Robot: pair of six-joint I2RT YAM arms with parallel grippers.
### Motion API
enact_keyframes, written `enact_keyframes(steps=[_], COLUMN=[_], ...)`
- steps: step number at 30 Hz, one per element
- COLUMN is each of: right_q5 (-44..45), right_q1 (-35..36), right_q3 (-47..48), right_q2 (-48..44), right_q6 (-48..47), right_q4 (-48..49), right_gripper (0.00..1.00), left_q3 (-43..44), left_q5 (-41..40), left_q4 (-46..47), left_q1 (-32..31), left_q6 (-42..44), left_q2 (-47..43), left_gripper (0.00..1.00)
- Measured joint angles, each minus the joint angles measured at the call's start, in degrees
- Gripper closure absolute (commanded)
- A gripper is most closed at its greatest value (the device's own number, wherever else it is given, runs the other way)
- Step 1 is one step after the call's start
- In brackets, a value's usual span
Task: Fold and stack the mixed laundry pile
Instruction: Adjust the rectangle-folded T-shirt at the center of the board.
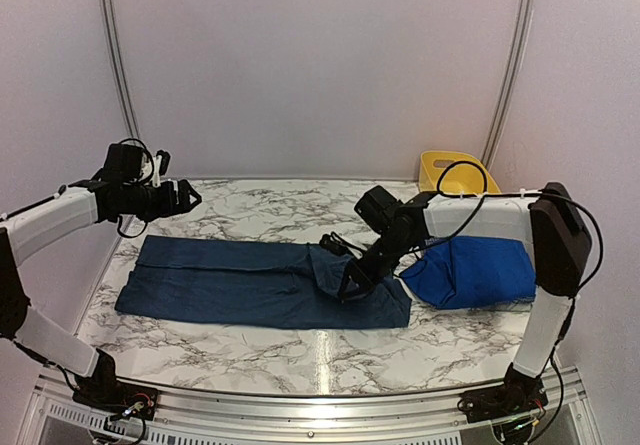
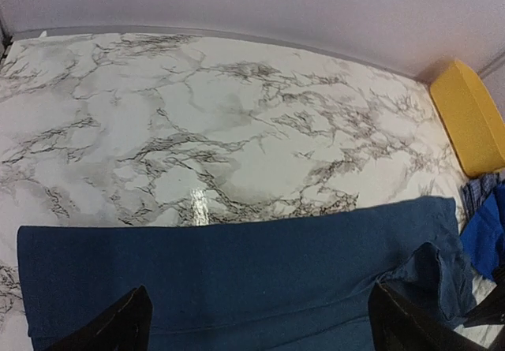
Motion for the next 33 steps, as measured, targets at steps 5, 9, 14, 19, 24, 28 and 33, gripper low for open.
enact_keyframes(steps=[5, 9, 14, 19, 24, 28, 33], right_q5=[-1.07, -1.51, -1.62, -2.60, -3.32, -2.71, 0.33], right_q1=[2.69, 3.06, 3.04, 2.43, 0.48, -1.92, -3.63], right_q3=[-8.74, -13.31, -14.73, -15.93, -15.21, -10.49, -1.01], right_q2=[-4.66, -6.47, -6.67, -6.67, -6.62, -4.94, 1.18], right_q6=[-1.57, -1.49, -0.83, 0.66, 1.07, 0.87, 0.70], right_q4=[1.11, 2.64, 4.76, 7.32, 7.76, 6.67, 6.10], right_gripper=[1.00, 1.00, 1.00, 0.99, 0.99, 0.98, 0.78], left_q3=[-6.75, -13.11, -18.73, -20.85, -20.65, -20.55, -19.41], left_q5=[-2.01, -4.20, -6.75, -7.67, -9.05, -11.58, -15.39], left_q4=[1.01, 2.84, 4.11, 6.67, 10.62, 13.09, 14.10], left_q1=[-8.07, -15.85, -24.87, -31.56, -33.99, -33.97, -33.79], left_q6=[6.19, 11.91, 18.62, 22.10, 22.60, 21.22, 18.49], left_q2=[-5.86, -9.94, -11.21, -10.36, -6.45, -5.16, -2.43], left_gripper=[0.01, 0.04, 0.10, 0.15, 0.18, 0.18, 0.15])
